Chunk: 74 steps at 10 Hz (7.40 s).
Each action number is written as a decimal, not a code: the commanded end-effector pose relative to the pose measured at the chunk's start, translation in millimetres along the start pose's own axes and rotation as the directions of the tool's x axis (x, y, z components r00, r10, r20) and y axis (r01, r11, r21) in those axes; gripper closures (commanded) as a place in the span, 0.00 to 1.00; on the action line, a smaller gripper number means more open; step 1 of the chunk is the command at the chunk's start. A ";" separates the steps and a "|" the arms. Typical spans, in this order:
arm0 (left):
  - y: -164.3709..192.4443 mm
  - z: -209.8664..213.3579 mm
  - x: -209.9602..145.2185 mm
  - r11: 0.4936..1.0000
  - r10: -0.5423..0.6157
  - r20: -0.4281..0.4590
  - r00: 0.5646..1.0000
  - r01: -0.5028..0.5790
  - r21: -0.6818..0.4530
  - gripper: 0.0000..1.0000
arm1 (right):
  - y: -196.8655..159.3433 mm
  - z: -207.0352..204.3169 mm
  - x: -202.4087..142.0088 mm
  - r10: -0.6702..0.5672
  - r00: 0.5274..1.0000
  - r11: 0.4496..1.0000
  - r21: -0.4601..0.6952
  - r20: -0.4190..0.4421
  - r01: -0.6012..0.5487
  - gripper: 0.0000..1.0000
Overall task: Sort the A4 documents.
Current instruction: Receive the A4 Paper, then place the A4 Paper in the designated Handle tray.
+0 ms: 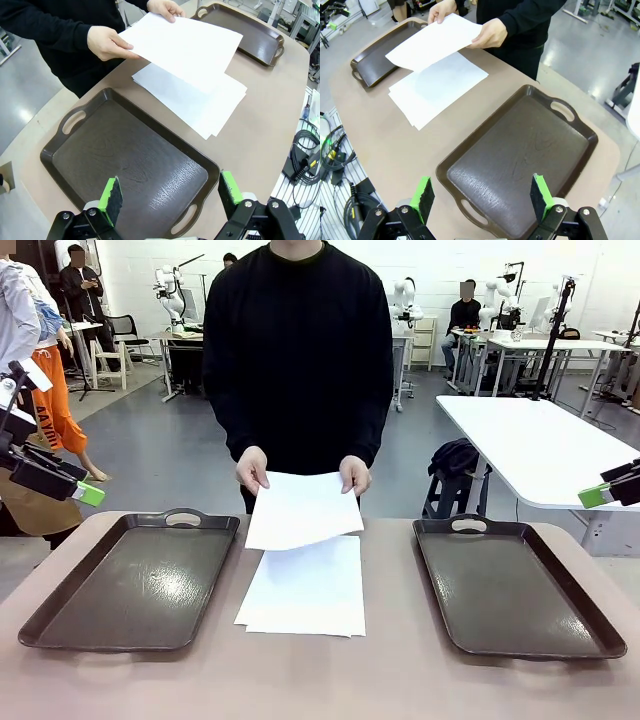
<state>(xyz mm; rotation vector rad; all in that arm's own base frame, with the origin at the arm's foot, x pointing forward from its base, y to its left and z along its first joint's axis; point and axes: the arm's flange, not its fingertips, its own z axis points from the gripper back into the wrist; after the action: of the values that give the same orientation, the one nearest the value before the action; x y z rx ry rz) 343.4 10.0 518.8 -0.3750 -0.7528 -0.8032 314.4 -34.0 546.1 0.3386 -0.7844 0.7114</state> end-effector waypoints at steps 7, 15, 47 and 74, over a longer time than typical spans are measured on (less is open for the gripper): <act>2.1 -0.6 -0.9 1.000 -0.006 0.009 1.000 0.006 -0.007 0.00 | 0.1 -0.5 0.0 0.001 1.000 1.000 0.001 -0.001 -0.001 0.00; 2.1 -0.6 -0.9 1.000 -0.006 0.009 1.000 0.006 -0.007 0.00 | 0.1 -0.5 0.0 0.001 1.000 1.000 0.001 -0.001 -0.001 0.00; 48.2 -305.9 130.2 0.171 0.766 -0.411 0.494 -0.773 -0.611 0.19 | 0.1 -0.5 0.0 0.001 1.000 1.000 0.001 -0.001 -0.001 0.00; 43.4 -302.1 130.2 0.170 0.786 -0.400 0.471 -0.787 -0.593 1.00 | 0.1 -0.5 0.0 0.001 1.000 1.000 0.001 -0.001 -0.001 0.00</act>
<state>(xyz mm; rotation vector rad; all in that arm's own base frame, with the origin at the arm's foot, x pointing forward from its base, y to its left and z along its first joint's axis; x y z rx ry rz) 574.1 -198.8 405.3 -1.3959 -0.0711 0.0009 313.9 -35.0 546.8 0.3328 -0.7853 0.7079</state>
